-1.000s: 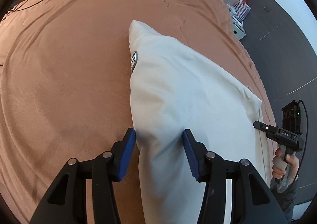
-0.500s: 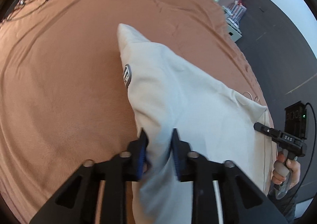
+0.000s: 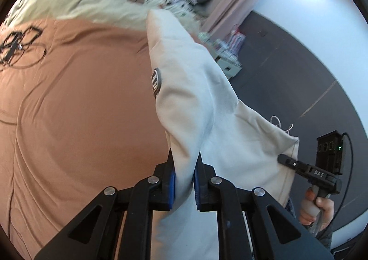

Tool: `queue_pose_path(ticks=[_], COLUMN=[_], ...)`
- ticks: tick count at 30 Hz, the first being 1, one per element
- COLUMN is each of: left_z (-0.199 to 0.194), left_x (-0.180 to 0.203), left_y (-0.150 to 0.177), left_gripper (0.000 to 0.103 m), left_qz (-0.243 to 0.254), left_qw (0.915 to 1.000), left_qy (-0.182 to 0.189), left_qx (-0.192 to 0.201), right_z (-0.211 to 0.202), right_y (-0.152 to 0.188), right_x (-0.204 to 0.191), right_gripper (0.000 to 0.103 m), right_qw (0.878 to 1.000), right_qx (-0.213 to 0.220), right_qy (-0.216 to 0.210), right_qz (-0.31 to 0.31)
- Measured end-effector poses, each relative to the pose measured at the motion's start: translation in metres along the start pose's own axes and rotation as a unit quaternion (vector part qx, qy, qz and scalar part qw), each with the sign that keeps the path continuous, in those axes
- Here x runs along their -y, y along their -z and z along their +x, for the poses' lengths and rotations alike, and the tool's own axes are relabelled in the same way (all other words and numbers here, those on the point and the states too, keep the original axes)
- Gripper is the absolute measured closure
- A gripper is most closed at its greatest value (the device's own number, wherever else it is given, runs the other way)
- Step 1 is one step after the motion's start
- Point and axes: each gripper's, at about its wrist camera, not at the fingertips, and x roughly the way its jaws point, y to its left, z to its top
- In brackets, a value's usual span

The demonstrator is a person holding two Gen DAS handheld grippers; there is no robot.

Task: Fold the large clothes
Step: 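Grasp the folded jacket edge with both tools and lift it off the bed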

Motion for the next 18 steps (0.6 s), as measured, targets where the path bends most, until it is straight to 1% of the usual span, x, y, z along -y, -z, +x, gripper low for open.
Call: queue_pose_path(ticks=[3, 7, 11, 18], left_z=[-0.019, -0.039, -0.040, -0.022], left_x=[0.031, 0.069, 0.111, 0.182], left_y=[0.002, 0.006, 0.010, 0.022], left_gripper=[0.089, 0.089, 0.089, 0.089], left_qz=[0.013, 0.027, 0.042, 0.064], left_qw=[0.9995, 0.9982, 0.9966, 0.9932], left_qy=[0.019, 0.037, 0.055, 0.093], left_qx=[0.021, 0.039, 0.044, 0.032], right_z=[-0.036, -0.081, -0.123, -0.197], right_y=[0.001, 0.001, -0.003, -0.011], right_x=[-0.010, -0.020, -0.022, 0.003], right_gripper=[0.091, 0.091, 0.091, 0.091], right_qw=[1.000, 0.998, 0.995, 0.986], right_qx=[0.024, 0.059, 0.094, 0.142], right_qy=[0.007, 0.015, 0.031, 0.080], right_qz=[-0.012, -0.021, -0.024, -0.018])
